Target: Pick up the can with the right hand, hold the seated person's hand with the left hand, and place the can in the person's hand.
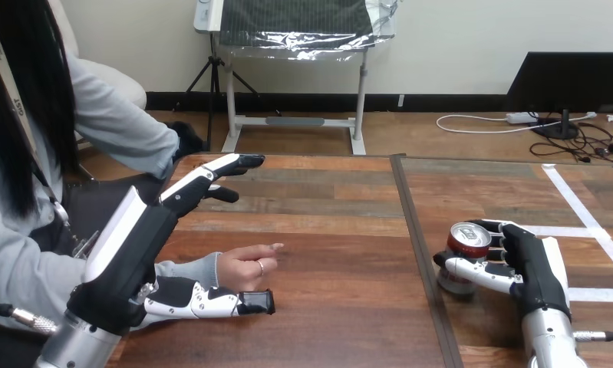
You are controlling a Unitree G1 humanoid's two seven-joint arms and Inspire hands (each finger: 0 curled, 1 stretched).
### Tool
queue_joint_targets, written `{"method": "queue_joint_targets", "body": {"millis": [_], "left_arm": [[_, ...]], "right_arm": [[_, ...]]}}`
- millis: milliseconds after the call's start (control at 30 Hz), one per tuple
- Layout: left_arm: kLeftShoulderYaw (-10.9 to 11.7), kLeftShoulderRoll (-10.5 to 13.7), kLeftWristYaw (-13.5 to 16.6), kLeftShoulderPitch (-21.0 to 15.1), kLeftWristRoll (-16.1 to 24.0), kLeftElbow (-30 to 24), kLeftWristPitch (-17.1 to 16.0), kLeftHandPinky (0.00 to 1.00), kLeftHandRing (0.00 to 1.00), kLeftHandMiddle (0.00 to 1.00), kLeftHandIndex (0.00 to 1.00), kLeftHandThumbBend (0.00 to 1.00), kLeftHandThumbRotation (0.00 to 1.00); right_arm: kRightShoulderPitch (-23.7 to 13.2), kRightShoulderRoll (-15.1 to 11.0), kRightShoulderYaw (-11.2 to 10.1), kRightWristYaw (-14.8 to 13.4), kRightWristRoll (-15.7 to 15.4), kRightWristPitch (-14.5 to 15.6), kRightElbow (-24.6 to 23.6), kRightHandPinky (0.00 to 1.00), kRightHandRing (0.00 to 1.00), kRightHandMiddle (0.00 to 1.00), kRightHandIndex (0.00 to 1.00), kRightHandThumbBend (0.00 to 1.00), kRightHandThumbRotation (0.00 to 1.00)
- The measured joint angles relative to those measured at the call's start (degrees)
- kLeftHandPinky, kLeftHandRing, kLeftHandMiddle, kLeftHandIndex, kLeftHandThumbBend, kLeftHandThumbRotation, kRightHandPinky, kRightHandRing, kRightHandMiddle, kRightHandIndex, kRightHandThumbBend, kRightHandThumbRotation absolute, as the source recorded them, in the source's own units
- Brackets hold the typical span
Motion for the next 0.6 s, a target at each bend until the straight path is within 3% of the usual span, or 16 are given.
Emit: {"method": "queue_joint_targets", "body": {"millis": [267, 600], "left_arm": [[0.0, 0.0, 0.0, 0.0, 0.0, 0.1, -0.8, 0.71, 0.84, 0.86, 0.82, 1.00, 0.32], [0.0, 0.0, 0.0, 0.0, 0.0, 0.1, -0.8, 0.71, 0.85, 0.86, 0.82, 1.00, 0.32]], "right_arm": [[0.0, 0.1, 0.3, -1.8, -0.9, 0.5, 0.0, 0.39, 0.43, 0.55, 0.58, 0.78, 0.00], [0.0, 0.1, 0.1, -2.2, -1.0, 0.4, 0.0, 0.38, 0.43, 0.53, 0.57, 0.77, 0.00]]}}
